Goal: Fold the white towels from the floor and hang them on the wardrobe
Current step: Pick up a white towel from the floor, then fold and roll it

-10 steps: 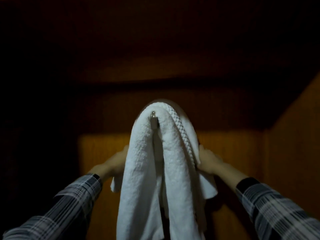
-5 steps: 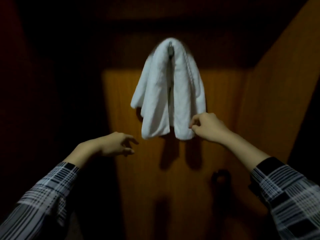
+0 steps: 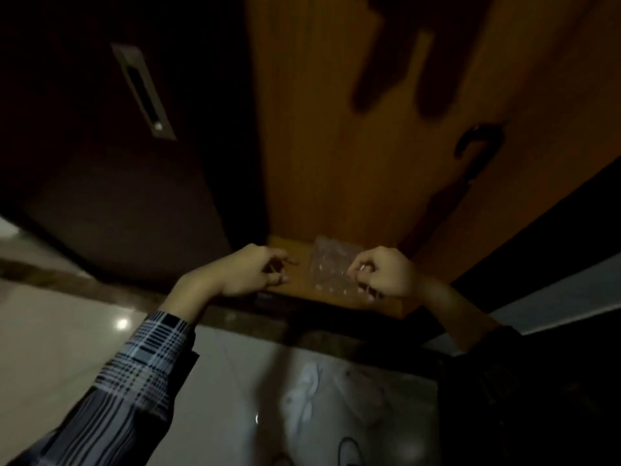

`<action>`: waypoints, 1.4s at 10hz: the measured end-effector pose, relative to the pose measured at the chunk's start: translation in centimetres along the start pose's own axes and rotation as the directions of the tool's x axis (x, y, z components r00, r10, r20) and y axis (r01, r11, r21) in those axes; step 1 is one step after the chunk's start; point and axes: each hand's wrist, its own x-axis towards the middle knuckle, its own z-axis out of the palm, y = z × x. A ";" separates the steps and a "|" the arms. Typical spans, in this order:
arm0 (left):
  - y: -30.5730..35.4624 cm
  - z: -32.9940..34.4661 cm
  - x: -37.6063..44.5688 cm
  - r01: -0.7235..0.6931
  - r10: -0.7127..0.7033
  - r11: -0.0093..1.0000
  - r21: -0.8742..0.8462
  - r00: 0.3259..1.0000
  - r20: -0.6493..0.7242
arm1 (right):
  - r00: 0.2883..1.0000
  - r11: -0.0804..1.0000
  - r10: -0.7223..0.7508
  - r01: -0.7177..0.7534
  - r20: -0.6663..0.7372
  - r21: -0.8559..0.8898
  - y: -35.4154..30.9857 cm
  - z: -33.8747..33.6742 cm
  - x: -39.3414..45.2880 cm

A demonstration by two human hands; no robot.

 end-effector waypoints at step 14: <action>-35.7 78.9 24.1 0.784 -0.892 0.067 -0.617 0.324 0.316 | 0.775 0.845 0.434 -0.527 0.460 0.091 52.9 65.3 22.0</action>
